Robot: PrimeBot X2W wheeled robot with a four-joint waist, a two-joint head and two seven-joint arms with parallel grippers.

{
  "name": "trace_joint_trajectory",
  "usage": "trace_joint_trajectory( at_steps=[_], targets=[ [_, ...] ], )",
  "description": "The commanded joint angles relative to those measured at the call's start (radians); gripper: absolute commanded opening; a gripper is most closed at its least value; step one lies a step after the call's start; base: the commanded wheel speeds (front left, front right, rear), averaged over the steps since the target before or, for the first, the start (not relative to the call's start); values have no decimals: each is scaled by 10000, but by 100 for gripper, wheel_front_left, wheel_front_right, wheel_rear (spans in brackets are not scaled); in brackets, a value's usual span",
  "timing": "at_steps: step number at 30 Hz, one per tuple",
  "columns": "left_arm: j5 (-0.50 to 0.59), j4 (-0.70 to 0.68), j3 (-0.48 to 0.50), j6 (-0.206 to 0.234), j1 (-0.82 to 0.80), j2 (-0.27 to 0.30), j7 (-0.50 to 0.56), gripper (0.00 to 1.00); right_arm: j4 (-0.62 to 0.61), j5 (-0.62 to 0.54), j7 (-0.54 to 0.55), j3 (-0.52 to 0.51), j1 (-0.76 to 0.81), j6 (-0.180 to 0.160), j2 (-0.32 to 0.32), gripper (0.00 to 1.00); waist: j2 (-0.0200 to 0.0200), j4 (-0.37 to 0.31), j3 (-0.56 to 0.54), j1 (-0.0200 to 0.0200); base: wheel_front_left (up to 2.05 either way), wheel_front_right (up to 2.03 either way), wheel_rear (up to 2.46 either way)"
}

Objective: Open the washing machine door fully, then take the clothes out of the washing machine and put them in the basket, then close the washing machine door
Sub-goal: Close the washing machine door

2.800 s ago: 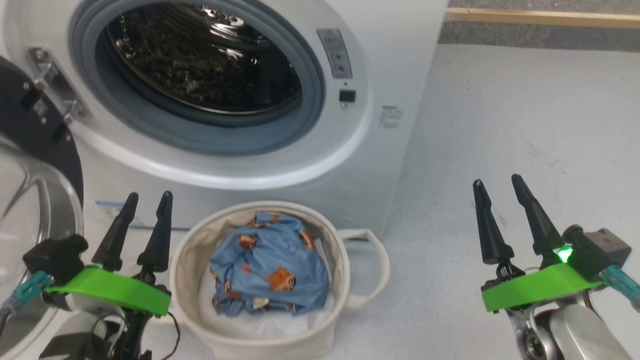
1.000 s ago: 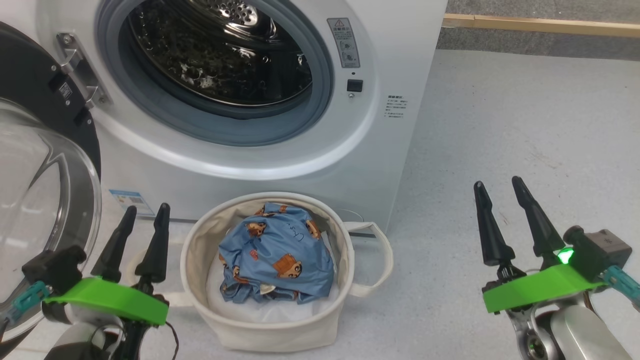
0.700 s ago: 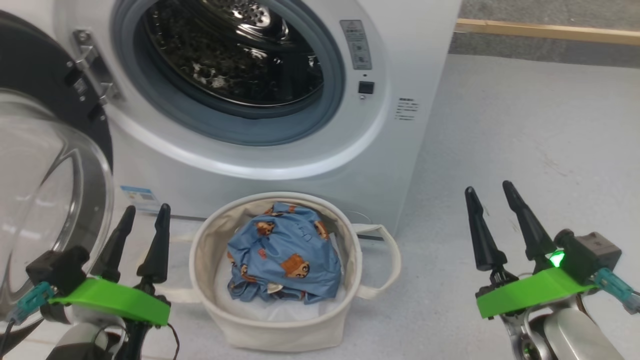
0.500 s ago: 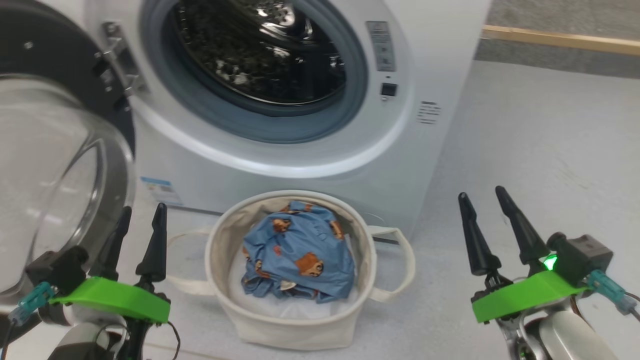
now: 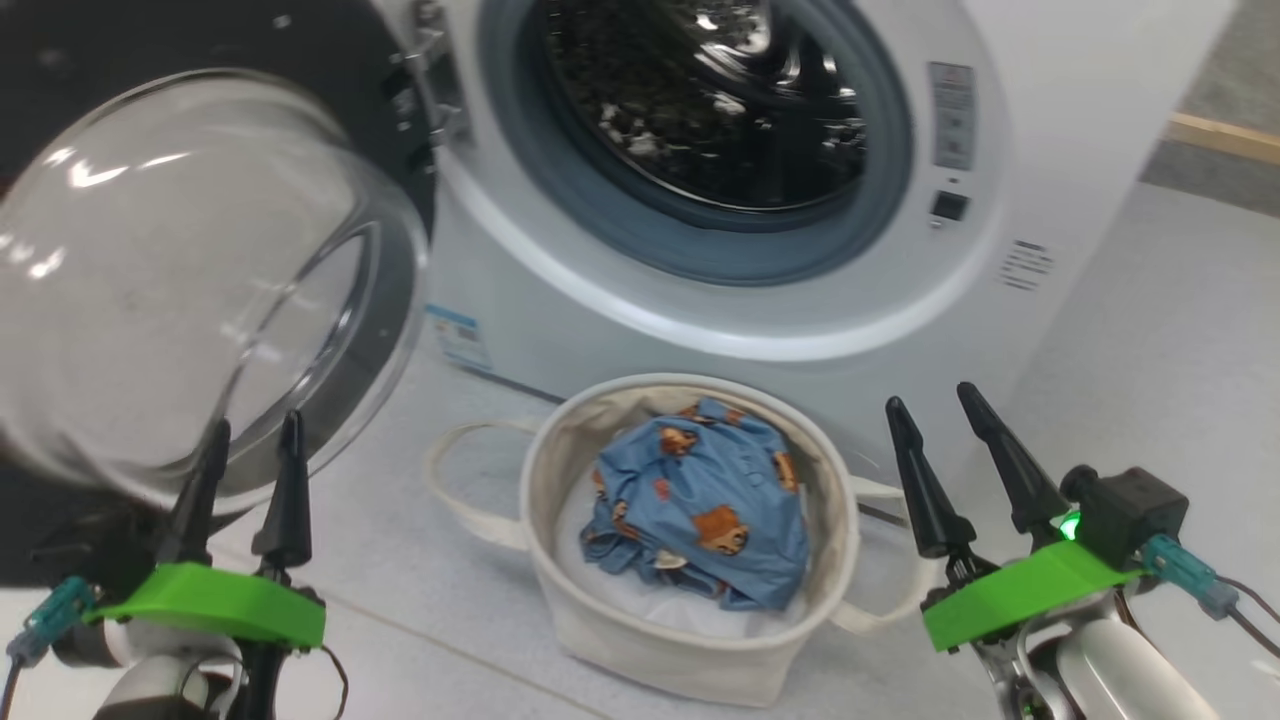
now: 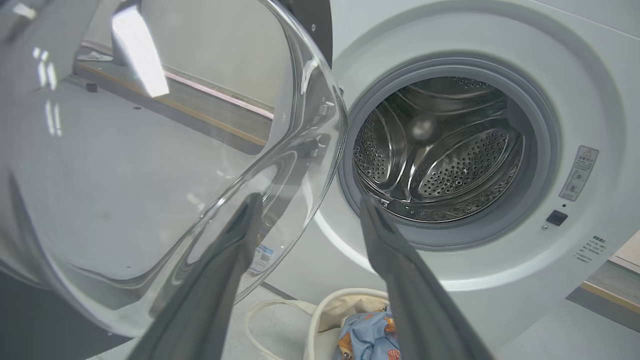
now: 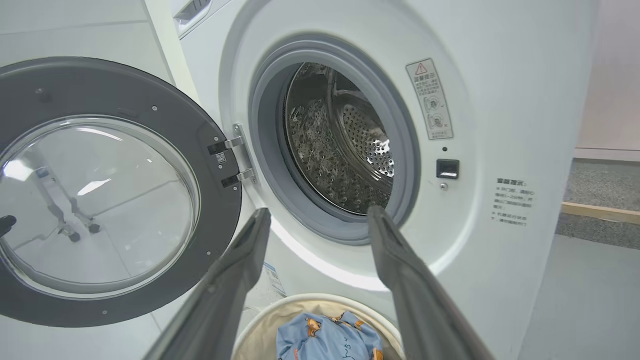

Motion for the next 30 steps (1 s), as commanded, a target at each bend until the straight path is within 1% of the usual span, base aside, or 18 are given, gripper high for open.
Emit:
trace_joint_trajectory(
  at_steps=[1, 6, 7, 11, 21, 30],
  targets=[
    [152, -335, 479, 15, -234, 224, -118, 100, -265, 73, -40, 137, -361, 10, -159, 100, -1, 355, 9, 0, 0, 0, 0],
    [167, -448, 683, 7, -39, 153, -119, 100, -161, 128, -42, 232, -445, 10, -186, 100, -1, 963, -12, 0, 0, 0, 0],
    [175, -493, 726, 11, 29, 152, -119, 100, -137, 153, -42, 266, -494, 10, -196, 100, -1, 1187, -7, 0, 0, 0, 0],
    [118, -561, 864, 35, 129, 145, -119, 100, -91, 194, -42, 358, -607, 10, -216, 100, -1, 1559, 8, 0, 0, 0, 0],
    [84, -963, 1646, 64, 514, 131, -119, 100, 216, 375, 54, 1099, -1595, 10, -227, 100, -1, 1736, 432, 0, 0, 0, 0],
    [199, -1045, 1898, -14, 698, 42, -120, 100, 517, 590, 0, 1411, -1913, 10, -211, 100, -1, 1758, 445, 0, 0, 0, 0]
  ],
)
